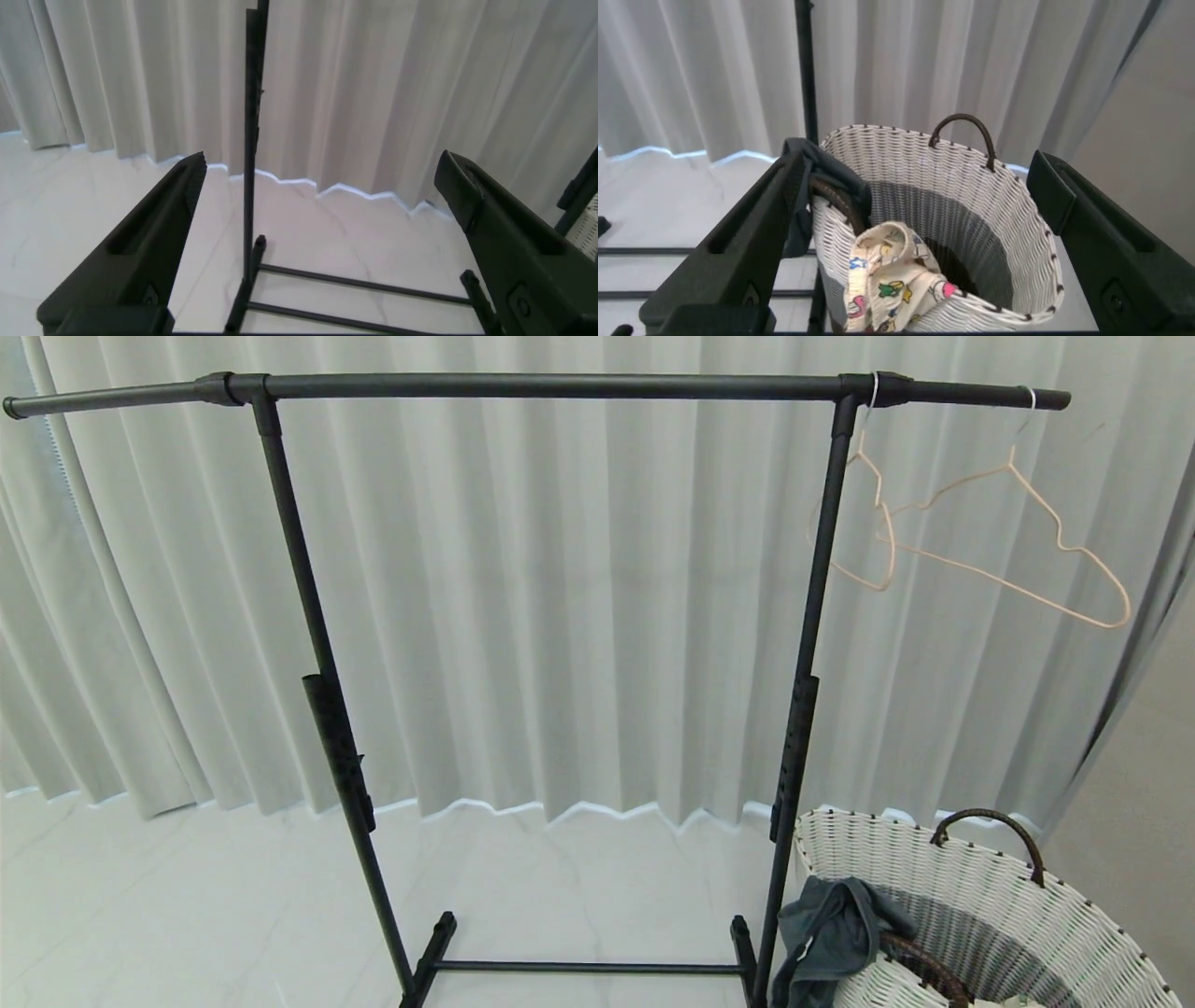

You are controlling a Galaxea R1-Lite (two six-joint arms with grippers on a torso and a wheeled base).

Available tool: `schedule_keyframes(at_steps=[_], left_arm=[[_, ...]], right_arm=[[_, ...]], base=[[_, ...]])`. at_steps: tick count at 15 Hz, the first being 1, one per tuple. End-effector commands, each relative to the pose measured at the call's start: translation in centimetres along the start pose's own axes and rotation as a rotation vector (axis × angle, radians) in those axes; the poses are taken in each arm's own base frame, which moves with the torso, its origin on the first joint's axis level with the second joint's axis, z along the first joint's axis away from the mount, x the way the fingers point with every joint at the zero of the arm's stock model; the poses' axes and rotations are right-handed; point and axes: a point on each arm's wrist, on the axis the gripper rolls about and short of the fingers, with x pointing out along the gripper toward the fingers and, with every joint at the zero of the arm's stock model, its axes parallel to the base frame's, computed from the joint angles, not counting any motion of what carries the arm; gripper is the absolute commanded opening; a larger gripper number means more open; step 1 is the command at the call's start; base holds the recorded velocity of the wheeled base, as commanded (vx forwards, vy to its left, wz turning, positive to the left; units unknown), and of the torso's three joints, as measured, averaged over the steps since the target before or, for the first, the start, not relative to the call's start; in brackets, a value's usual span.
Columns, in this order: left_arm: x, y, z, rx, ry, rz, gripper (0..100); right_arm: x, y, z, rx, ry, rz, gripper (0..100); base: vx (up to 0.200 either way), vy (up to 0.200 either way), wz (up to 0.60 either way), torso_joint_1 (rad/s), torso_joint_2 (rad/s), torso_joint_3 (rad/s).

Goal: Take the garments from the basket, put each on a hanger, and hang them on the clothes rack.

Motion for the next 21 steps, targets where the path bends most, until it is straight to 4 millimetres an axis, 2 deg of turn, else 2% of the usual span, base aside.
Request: schedule_keyframes(at_steps=[1,5,7,8,9,11,12,13,14,18,21], left_arm=[[0.0,0.0,0.0,-0.001,-0.001,0.0,100],[0.0,0.0,0.0,-0.001,-0.001,0.0,100],[0.0,0.0,0.0,-0.001,-0.001,0.0,100],[0.0,0.0,0.0,-0.001,-0.001,0.0,100],[0.0,0.0,0.0,-0.001,-0.001,0.0,100],[0.0,0.0,0.0,-0.001,-0.001,0.0,100],[0.0,0.0,0.0,-0.001,-0.001,0.0,100],[0.0,0.0,0.0,-0.001,-0.001,0.0,100],[0.0,0.0,0.0,-0.001,-0.001,0.0,100],[0.0,0.0,0.0,-0.001,-0.001,0.0,100],[0.0,0.0,0.0,-0.001,-0.001,0.0,100]], right_arm=[[0.0,0.0,0.0,-0.004,0.0,0.002,100],[0.0,0.0,0.2,-0.02,-0.02,0.013,100],[-0.5,0.2,3.5,0.053,-0.059,0.189,100],[0.3,0.1,5.0,0.051,0.017,0.244,100],[1.6,0.1,6.4,0.02,0.096,0.307,100],[6.6,0.5,8.8,-0.065,0.319,0.308,100],[8.6,0.5,9.3,-0.108,0.385,0.29,100],[11.4,0.3,9.1,-0.203,0.486,0.281,100],[12.8,0.1,8.3,-0.267,0.563,0.294,100],[15.4,-1.0,4.4,-0.375,0.815,0.337,100],[16.3,-2.5,1.4,-0.398,1.004,0.332,100]], base=[[0.0,0.0,0.0,0.0,0.0,0.0],[0.0,0.0,0.0,0.0,0.0,0.0],[0.0,0.0,0.0,0.0,0.0,0.0],[0.0,0.0,0.0,0.0,0.0,0.0],[0.0,0.0,0.0,0.0,0.0,0.0],[0.0,0.0,0.0,0.0,0.0,0.0],[0.0,0.0,0.0,0.0,0.0,0.0],[0.0,0.0,0.0,0.0,0.0,0.0],[0.0,0.0,0.0,0.0,0.0,0.0],[0.0,0.0,0.0,0.0,0.0,0.0],[0.0,0.0,0.0,0.0,0.0,0.0]])
